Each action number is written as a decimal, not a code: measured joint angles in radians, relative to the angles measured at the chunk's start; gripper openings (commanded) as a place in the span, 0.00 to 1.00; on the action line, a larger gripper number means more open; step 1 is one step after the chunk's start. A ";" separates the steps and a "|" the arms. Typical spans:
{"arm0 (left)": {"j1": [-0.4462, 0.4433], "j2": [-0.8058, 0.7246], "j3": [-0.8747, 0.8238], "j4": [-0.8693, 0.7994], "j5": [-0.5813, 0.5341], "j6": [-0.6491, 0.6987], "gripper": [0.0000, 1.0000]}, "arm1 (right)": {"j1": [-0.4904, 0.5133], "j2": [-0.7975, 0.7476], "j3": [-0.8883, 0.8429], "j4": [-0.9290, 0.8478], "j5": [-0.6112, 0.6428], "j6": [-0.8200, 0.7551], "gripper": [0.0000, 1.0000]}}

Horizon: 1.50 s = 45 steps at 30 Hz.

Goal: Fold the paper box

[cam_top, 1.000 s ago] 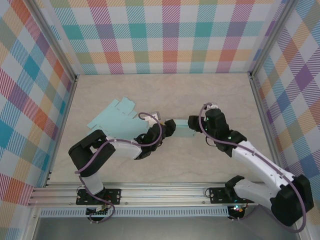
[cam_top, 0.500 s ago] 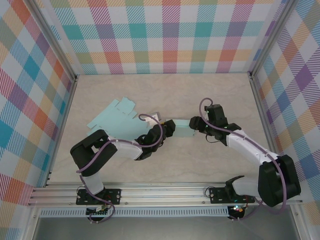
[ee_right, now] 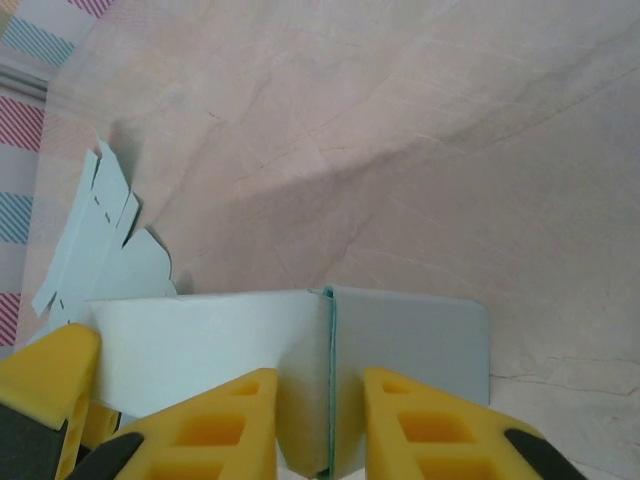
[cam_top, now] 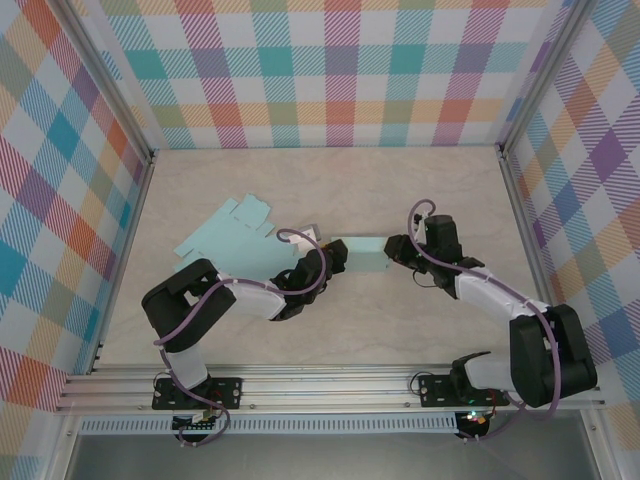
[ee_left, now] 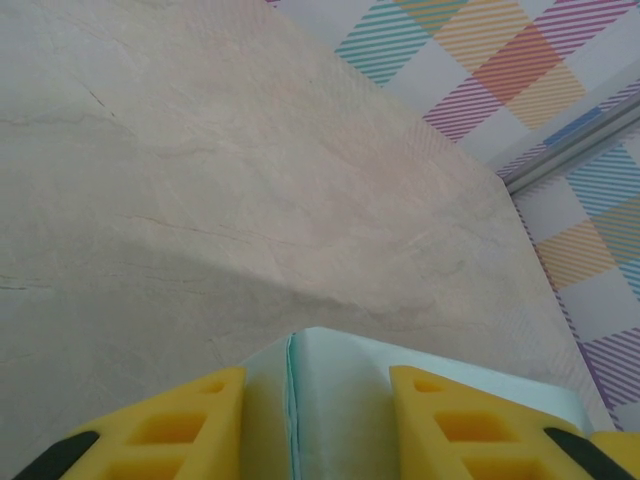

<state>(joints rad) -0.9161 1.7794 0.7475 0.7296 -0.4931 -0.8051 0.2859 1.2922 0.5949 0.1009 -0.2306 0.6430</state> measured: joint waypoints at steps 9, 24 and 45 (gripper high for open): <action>0.000 0.000 -0.006 0.008 -0.003 -0.018 0.00 | -0.016 -0.010 -0.071 0.132 -0.023 0.031 0.00; 0.000 -0.015 -0.007 -0.001 0.002 0.012 0.00 | -0.018 -0.029 -0.095 0.165 -0.031 0.030 0.00; 0.005 -0.089 0.024 -0.158 0.061 0.151 0.31 | -0.025 -0.048 -0.018 -0.005 -0.021 -0.031 0.00</action>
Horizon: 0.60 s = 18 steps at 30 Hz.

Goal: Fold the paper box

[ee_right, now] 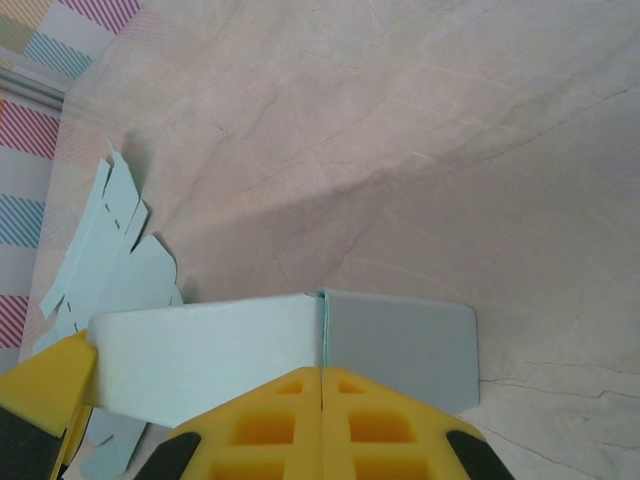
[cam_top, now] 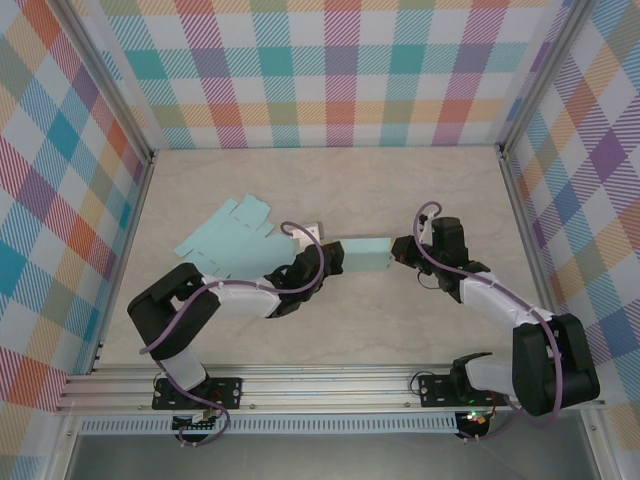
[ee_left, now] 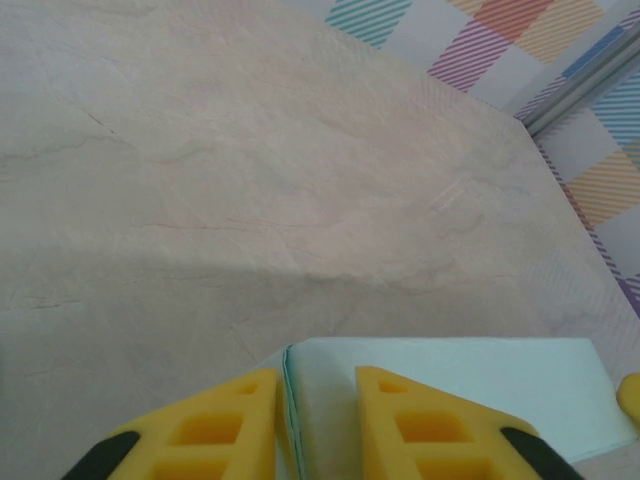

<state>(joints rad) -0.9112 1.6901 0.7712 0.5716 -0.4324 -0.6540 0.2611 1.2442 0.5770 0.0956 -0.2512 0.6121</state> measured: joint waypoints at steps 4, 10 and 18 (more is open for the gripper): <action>0.005 -0.021 0.000 -0.037 0.034 0.026 0.43 | 0.000 0.000 0.006 -0.011 0.000 -0.004 0.02; 0.013 -0.069 0.000 -0.077 0.059 0.059 0.54 | 0.000 -0.003 0.014 -0.026 -0.001 -0.008 0.08; 0.055 -0.159 0.000 -0.124 0.079 0.140 0.72 | 0.000 -0.003 0.045 -0.071 -0.002 -0.018 0.31</action>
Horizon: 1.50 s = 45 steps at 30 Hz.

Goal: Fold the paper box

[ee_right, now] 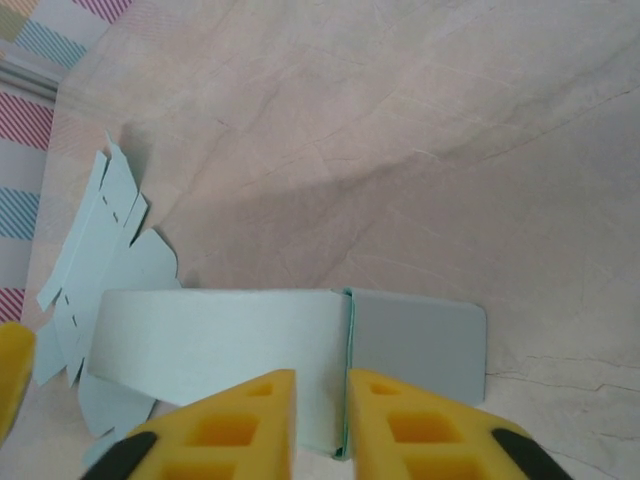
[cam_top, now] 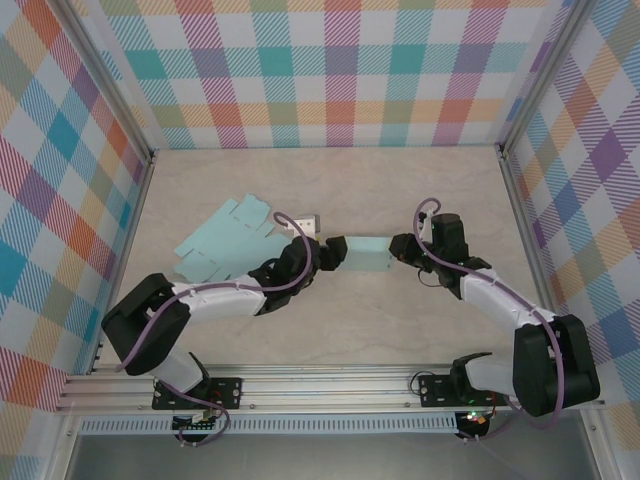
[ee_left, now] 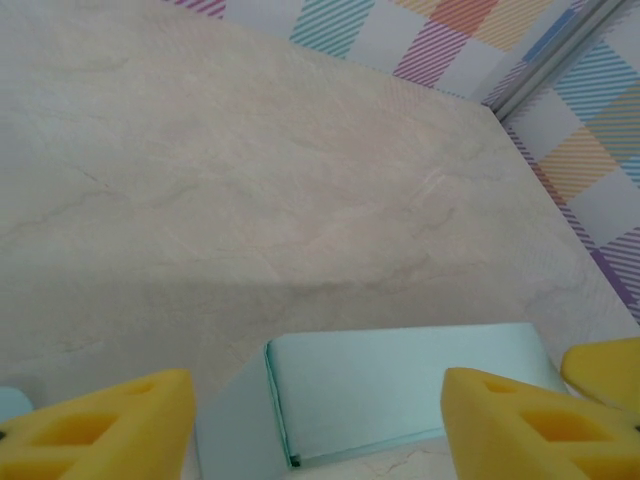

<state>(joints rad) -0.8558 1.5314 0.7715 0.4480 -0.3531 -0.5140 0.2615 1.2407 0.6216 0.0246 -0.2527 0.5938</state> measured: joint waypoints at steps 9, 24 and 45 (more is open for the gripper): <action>0.090 -0.053 0.076 -0.101 0.177 0.322 0.77 | 0.000 -0.023 0.058 -0.109 0.007 -0.006 0.74; 0.113 0.109 0.360 -0.409 0.634 1.113 0.84 | 0.000 -0.216 0.158 -0.414 0.107 -0.006 1.00; 0.119 0.418 0.712 -0.851 0.623 1.337 0.77 | 0.000 -0.330 0.158 -0.528 0.168 0.003 1.00</action>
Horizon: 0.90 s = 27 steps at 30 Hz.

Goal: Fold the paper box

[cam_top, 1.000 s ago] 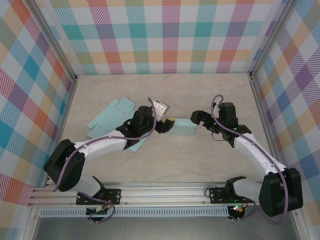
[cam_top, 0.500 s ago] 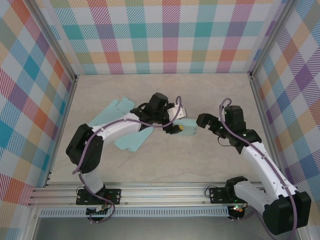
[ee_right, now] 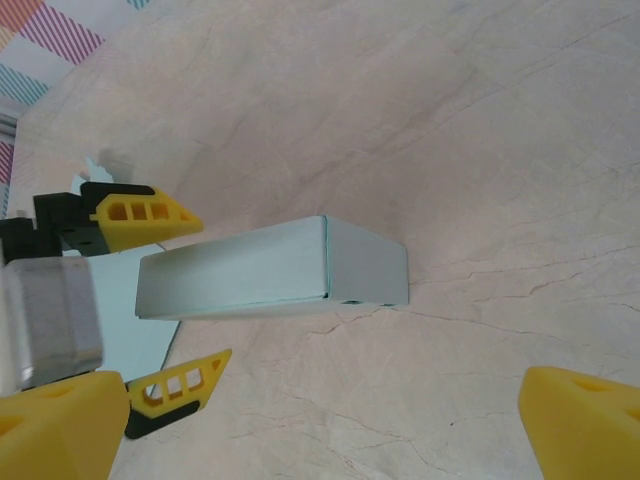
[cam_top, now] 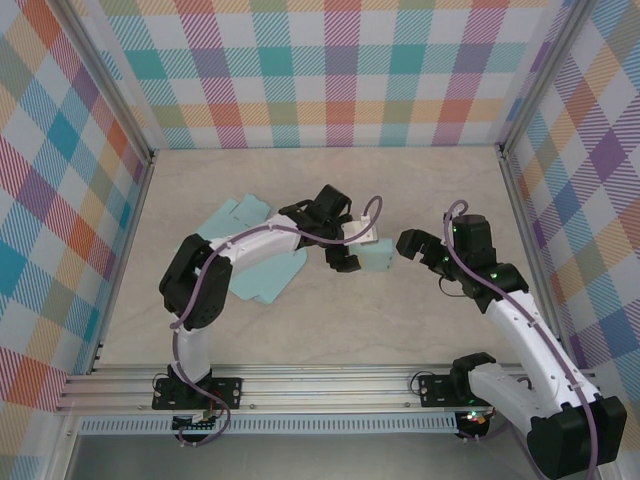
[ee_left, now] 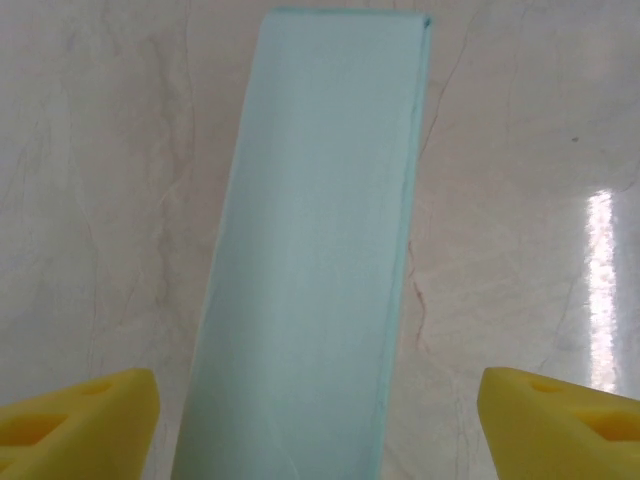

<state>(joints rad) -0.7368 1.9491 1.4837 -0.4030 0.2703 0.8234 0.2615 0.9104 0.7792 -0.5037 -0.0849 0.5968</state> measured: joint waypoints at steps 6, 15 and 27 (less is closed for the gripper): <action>-0.010 0.021 0.006 -0.014 -0.061 0.020 0.57 | 0.000 0.000 0.000 -0.001 0.011 0.003 1.00; -0.032 0.021 0.005 0.036 -0.144 0.036 0.41 | 0.000 -0.016 0.000 -0.016 0.031 0.017 1.00; -0.115 0.114 0.027 0.380 -0.350 0.099 0.41 | 0.000 -0.230 -0.015 -0.062 0.127 0.017 1.00</action>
<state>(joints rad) -0.8516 2.0632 1.5108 -0.0227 -0.0799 0.9226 0.2615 0.6807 0.7643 -0.5655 0.0425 0.6140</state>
